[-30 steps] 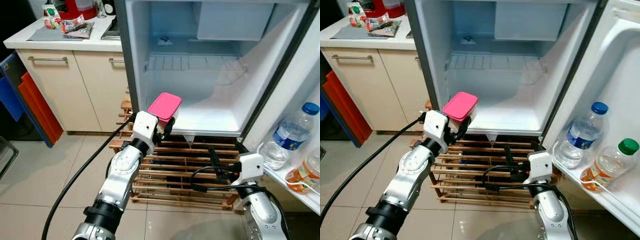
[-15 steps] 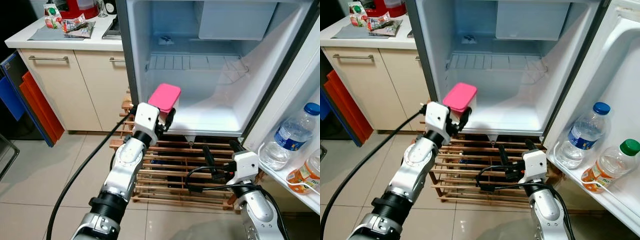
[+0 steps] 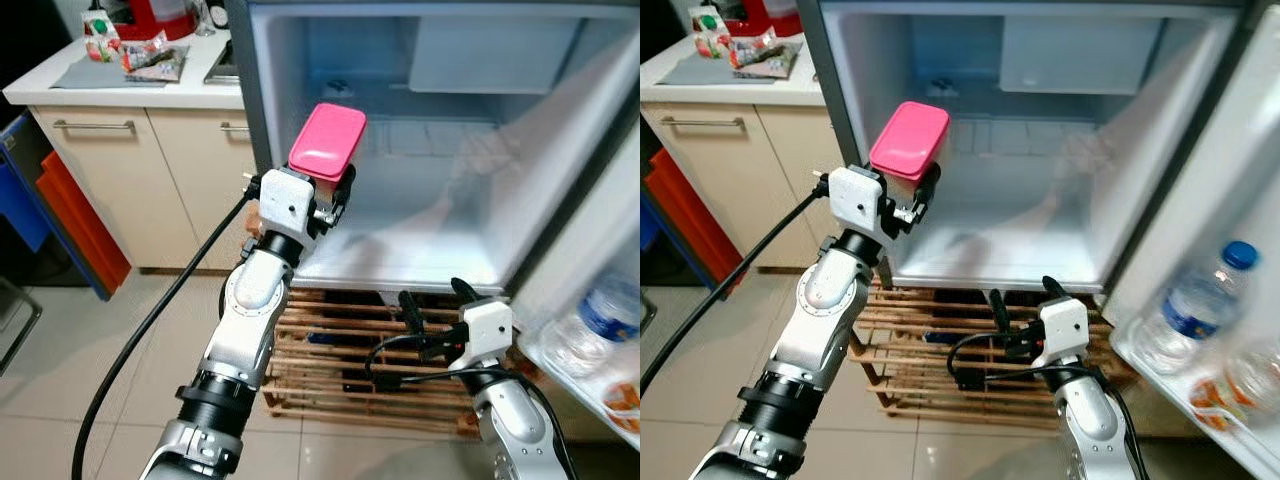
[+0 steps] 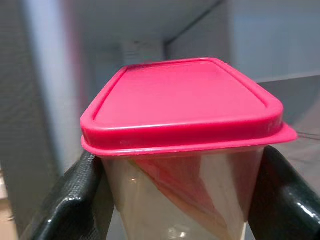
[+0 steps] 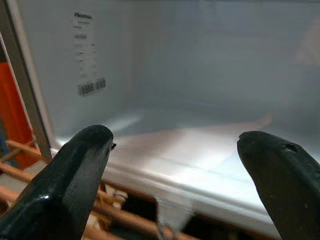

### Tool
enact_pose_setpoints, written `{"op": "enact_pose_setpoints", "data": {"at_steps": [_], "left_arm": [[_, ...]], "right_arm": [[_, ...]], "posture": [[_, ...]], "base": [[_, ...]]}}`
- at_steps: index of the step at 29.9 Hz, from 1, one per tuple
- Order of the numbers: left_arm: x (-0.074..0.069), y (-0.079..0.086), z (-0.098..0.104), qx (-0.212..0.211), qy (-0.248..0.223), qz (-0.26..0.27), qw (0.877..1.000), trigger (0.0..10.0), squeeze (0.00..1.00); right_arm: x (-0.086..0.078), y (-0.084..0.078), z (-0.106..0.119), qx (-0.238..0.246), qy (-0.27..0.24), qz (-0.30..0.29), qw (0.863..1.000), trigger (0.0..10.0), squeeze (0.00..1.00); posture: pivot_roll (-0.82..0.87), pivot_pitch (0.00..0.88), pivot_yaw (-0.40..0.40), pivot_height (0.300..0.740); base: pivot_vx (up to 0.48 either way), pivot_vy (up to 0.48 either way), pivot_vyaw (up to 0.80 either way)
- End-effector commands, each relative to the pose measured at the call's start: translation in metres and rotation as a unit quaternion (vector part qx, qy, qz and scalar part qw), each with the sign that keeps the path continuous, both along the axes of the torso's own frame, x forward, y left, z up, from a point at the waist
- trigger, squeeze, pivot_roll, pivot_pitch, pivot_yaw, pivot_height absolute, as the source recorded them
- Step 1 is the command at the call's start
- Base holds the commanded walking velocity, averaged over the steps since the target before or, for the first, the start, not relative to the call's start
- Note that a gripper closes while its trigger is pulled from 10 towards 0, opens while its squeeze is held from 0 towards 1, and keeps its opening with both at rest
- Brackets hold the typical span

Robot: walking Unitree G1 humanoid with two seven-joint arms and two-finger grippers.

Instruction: Restocking fridge

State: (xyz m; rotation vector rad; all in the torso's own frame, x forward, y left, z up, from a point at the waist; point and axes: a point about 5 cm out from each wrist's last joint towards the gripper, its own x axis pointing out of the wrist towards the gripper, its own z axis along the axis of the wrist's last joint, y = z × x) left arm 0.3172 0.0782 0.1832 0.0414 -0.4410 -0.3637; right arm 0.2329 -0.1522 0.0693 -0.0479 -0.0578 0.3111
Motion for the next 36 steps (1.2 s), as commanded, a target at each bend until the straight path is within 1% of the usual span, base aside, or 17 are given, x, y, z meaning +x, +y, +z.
{"op": "enact_pose_setpoints", "data": {"at_steps": [1, 2, 4, 5, 6, 11, 12, 14, 16, 18, 20, 23, 26, 27, 28, 31, 36], "left_arm": [[-0.002, -0.009, 0.001, 0.003, 0.004, -0.013, 1.0, 10.0, 0.0], [-0.002, -0.009, 0.001, 0.003, 0.004, -0.013, 1.0, 10.0, 0.0], [0.0, -0.015, 0.004, 0.027, 0.0, -0.018, 0.999, 10.0, 0.0], [0.002, -0.019, 0.003, 0.051, 0.001, -0.021, 0.998, 10.0, 0.0], [0.003, -0.022, 0.002, 0.064, 0.006, -0.023, 0.998, 10.0, 0.0], [0.01, -0.03, 0.003, 0.056, 0.033, -0.029, 0.997, 10.0, 0.0], [0.014, -0.03, 0.003, 0.035, 0.052, -0.024, 0.998, 10.0, 0.0], [0.018, -0.034, 0.007, 0.019, 0.061, -0.024, 0.998, 10.0, 0.0], [0.021, -0.04, 0.009, 0.015, 0.064, -0.027, 0.997, 10.0, 0.0], [0.028, -0.049, 0.011, 0.01, 0.082, -0.026, 0.996, 10.0, 0.0], [0.035, -0.054, 0.01, 0.006, 0.097, -0.016, 0.995, 10.0, 0.0], [0.045, -0.054, 0.008, -0.003, 0.118, 0.017, 0.993, 10.0, 0.0], [0.052, -0.052, 0.01, -0.011, 0.121, 0.042, 0.992, 10.0, 0.0], [0.058, -0.051, 0.014, -0.017, 0.125, 0.06, 0.99, 10.0, 0.0], [0.058, -0.051, 0.014, -0.017, 0.125, 0.06, 0.99, 10.0, 0.0], [0.065, -0.054, 0.021, -0.021, 0.128, 0.078, 0.988, 10.0, 0.0], [0.074, -0.057, 0.034, -0.03, 0.126, 0.082, 0.988, 10.0, 0.0]], "right_arm": [[-0.003, -0.007, -0.001, -0.006, 0.006, -0.007, 1.0, 10.0, 0.0], [-0.003, -0.007, -0.001, -0.006, 0.006, -0.007, 1.0, 10.0, 0.0], [-0.003, -0.007, -0.001, -0.007, 0.008, -0.006, 1.0, 10.0, 0.0], [-0.003, -0.007, -0.001, -0.007, 0.008, -0.005, 1.0, 10.0, 0.0], [-0.004, -0.007, -0.002, -0.007, 0.009, -0.005, 1.0, 10.0, 0.0], [-0.004, -0.006, -0.002, -0.007, 0.011, -0.003, 1.0, 10.0, 0.0], [-0.004, -0.007, -0.001, -0.007, 0.011, -0.003, 1.0, 10.0, 0.0], [-0.005, -0.007, -0.001, -0.008, 0.012, -0.004, 1.0, 10.0, 0.0], [-0.006, -0.008, -0.001, -0.009, 0.013, -0.004, 1.0, 10.0, 0.0], [-0.006, -0.008, -0.001, -0.01, 0.015, -0.003, 1.0, 10.0, 0.0], [-0.007, -0.008, 0.0, -0.012, 0.015, 0.001, 1.0, 10.0, 0.0], [-0.009, -0.008, 0.004, -0.015, 0.013, 0.009, 1.0, 10.0, 0.0], [-0.013, -0.008, 0.006, -0.016, 0.011, 0.018, 1.0, 10.0, 0.0], [-0.016, -0.009, 0.009, -0.015, 0.011, 0.025, 1.0, 10.0, 0.0], [-0.016, -0.009, 0.009, -0.015, 0.011, 0.025, 1.0, 10.0, 0.0], [-0.019, -0.012, 0.016, -0.013, 0.01, 0.041, 0.999, 10.0, 0.0], [-0.005, -0.005, 0.042, 0.002, -0.011, 0.082, 0.997, 10.0, 0.0]], "posture": [[-0.13, 0.0, 0.043, 0.74], [-0.13, 0.0, 0.043, 0.74], [-0.13, 0.0, 0.04, 0.74], [-0.13, 0.0, 0.039, 0.74], [-0.13, 0.0, 0.039, 0.74], [-0.14, 0.0, 0.041, 0.74], [-0.14, 0.0, 0.041, 0.74], [-0.15, 0.0, 0.041, 0.74], [-0.15, 0.0, 0.041, 0.74], [-0.16, 0.0, 0.037, 0.74], [-0.17, 0.0, 0.035, 0.74], [-0.2, 0.0, 0.036, 0.74], [-0.22, 0.0, 0.038, 0.74], [-0.23, 0.0, 0.038, 0.74], [-0.23, 0.0, 0.038, 0.74], [-0.27, 0.0, 0.04, 0.74], [-0.29, 0.0, 0.047, 0.74]], "base": [[0.454, 0.0, 0.0], [0.454, 0.0, 0.0], [0.459, 0.0, 0.0], [0.0, 0.0, 0.0], [0.0, 0.0, 0.0], [0.0, 0.0, 0.0], [0.0, 0.0, 0.0], [0.0, 0.0, 0.0], [0.0, 0.0, 0.0], [0.0, 0.0, 0.0], [0.0, 0.0, 0.0], [0.0, 0.0, 0.0], [0.0, 0.0, 0.0], [0.0, 0.0, 0.0], [0.0, 0.0, 0.0], [0.0, 0.0, 0.0], [0.0, 0.0, 0.0]]}}
